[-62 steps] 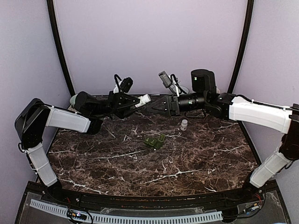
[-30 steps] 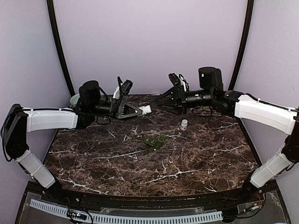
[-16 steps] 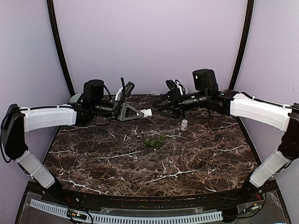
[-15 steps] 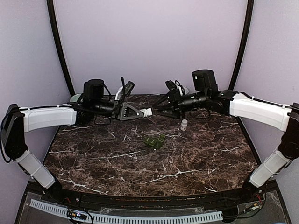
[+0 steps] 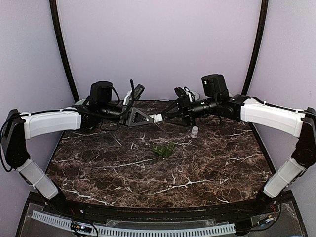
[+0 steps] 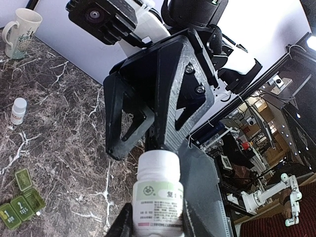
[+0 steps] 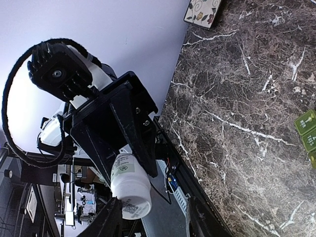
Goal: Sort the pills into containers
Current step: Unscrew the lid of the pill bottle.
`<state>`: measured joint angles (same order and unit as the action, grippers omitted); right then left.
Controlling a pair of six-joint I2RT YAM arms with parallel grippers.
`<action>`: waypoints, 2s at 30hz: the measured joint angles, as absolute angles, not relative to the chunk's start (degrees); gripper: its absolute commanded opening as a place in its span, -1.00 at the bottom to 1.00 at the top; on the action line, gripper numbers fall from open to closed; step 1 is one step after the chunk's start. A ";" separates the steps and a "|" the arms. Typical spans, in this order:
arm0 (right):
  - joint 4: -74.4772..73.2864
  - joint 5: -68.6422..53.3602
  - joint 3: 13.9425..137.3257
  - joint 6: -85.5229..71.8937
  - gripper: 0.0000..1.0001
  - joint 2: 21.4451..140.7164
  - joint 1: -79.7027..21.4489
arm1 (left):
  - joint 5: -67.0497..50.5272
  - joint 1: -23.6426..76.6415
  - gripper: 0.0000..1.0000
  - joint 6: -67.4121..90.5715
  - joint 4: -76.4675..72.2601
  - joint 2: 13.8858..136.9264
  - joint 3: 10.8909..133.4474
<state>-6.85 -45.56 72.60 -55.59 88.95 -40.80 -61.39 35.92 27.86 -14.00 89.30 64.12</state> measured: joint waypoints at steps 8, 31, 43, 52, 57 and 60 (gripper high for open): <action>-6.83 -45.63 72.60 -56.31 -0.13 89.06 -40.64 | -61.36 35.92 -1.00 26.46 -13.06 89.69 64.47; -4.75 -46.61 72.51 -57.80 -0.19 89.03 -40.97 | -60.25 36.77 -1.00 26.13 -13.17 90.87 64.62; -4.75 -46.72 72.05 -57.82 -0.27 89.03 -41.76 | -60.12 36.82 -1.00 26.17 -13.65 91.42 65.65; -4.73 -46.68 71.94 -58.48 -0.70 88.97 -41.95 | -60.29 36.86 -1.00 26.35 -14.61 91.53 65.65; -4.51 -46.68 71.85 -58.57 -0.82 88.79 -41.93 | -60.45 36.86 -1.00 27.05 -15.35 91.53 65.60; -4.47 -46.68 71.85 -57.82 -0.85 88.60 -41.93 | -60.58 36.86 -1.00 28.18 -16.86 91.53 65.14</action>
<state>-4.47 -46.68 71.85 -57.82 88.60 -41.93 -60.58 36.86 28.18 -16.86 91.53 65.14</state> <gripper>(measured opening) 0.218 0.268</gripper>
